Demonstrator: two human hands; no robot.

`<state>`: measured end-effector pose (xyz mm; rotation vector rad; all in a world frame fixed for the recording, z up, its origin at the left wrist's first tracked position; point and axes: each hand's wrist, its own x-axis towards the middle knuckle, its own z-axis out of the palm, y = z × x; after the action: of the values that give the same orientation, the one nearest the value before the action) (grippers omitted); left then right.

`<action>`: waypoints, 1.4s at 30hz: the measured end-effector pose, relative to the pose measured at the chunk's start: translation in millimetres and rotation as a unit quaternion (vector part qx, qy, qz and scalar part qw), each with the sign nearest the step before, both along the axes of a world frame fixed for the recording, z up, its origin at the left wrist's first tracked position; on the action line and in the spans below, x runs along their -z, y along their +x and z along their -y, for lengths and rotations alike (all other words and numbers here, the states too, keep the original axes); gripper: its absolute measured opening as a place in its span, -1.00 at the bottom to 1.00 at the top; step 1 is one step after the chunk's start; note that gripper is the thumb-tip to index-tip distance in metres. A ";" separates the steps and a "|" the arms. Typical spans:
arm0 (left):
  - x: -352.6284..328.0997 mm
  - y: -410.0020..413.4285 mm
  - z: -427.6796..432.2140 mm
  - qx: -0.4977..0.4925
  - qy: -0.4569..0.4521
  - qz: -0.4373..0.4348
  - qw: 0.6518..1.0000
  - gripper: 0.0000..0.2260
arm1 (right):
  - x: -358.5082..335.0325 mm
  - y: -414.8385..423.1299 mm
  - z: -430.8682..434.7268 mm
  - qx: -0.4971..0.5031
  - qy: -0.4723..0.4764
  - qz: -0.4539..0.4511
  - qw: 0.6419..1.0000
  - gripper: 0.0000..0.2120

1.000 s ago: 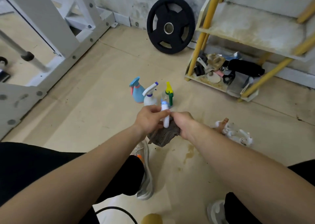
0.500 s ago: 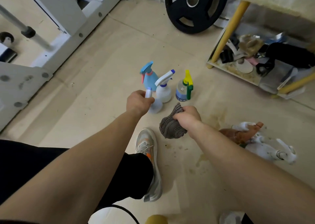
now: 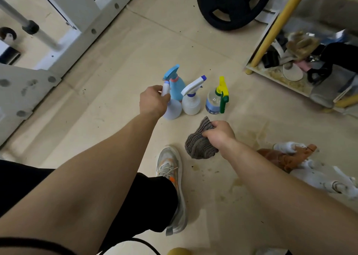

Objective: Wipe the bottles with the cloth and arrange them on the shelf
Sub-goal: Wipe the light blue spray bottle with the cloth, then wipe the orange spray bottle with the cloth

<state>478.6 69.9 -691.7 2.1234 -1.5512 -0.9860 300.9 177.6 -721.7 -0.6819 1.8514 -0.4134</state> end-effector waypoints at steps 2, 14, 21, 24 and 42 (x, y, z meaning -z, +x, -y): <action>0.3 -0.3 0.6 0.004 0.018 0.000 1.000 -0.86 | -0.1 -3.4 -1.7 0.003 -0.003 -0.003 1.000 -0.88; -61.3 -11.7 -33.7 0.076 0.009 0.074 0.994 -0.54 | -58.1 -30.2 -31.9 0.000 -0.043 -0.068 0.997 -0.81; -88.3 -59.4 -87.2 0.275 0.075 0.066 0.956 -0.68 | -96.9 -62.1 -91.0 0.039 -0.004 -0.048 0.998 -0.75; -92.4 -88.4 -116.9 0.357 0.176 -0.027 0.917 -0.66 | -110.2 -74.4 -120.0 0.039 -0.019 -0.027 0.999 -0.83; -45.6 -238.2 -190.7 0.464 0.262 -0.080 0.842 -0.92 | -68.3 -154.6 -238.6 0.117 -0.034 -0.038 0.992 -0.81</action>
<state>240.4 260.6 -646.1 1.3854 -2.4809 -2.0234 146.2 416.2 -653.4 -0.5337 2.0055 -0.6121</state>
